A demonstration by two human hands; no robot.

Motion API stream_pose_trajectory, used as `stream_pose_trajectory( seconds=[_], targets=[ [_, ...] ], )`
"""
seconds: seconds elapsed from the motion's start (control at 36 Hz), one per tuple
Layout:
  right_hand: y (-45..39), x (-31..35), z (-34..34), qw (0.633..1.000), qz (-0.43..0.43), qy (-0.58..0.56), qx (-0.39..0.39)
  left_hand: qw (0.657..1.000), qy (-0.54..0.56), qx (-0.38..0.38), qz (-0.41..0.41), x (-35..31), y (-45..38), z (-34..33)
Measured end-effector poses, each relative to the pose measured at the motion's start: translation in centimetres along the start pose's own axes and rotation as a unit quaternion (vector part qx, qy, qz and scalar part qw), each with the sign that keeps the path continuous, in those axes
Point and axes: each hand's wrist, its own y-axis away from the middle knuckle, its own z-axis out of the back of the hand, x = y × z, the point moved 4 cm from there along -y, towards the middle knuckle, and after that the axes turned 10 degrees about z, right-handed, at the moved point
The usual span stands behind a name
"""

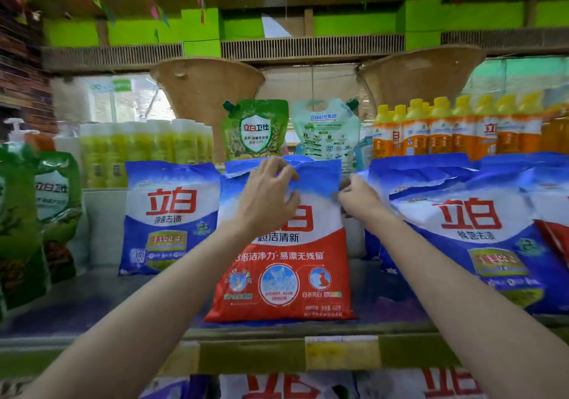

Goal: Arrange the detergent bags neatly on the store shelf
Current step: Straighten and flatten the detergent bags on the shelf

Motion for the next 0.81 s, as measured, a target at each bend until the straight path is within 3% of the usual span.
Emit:
stream_pose_trajectory(
  seconds=[0.11,0.22,0.53,0.81],
  targets=[
    [0.7,1.1,-0.5,0.999,0.031,0.025,0.033,0.993,-0.093,0.073,-0.011,-0.6,0.7,-2.6],
    [1.0,0.8,1.1,0.996,0.012,-0.065,0.054,0.997,-0.056,0.051,0.030,-1.6,0.3,-2.4],
    [2.3,-3.0,8.9,0.990,0.045,-0.076,0.110,0.989,-0.011,0.031,0.148,-7.1,-1.6,-4.6],
    [3.8,-2.9,6.4,0.972,0.046,-0.103,0.206,0.975,-0.027,0.005,0.219,-8.4,0.1,-5.0]
  ],
)
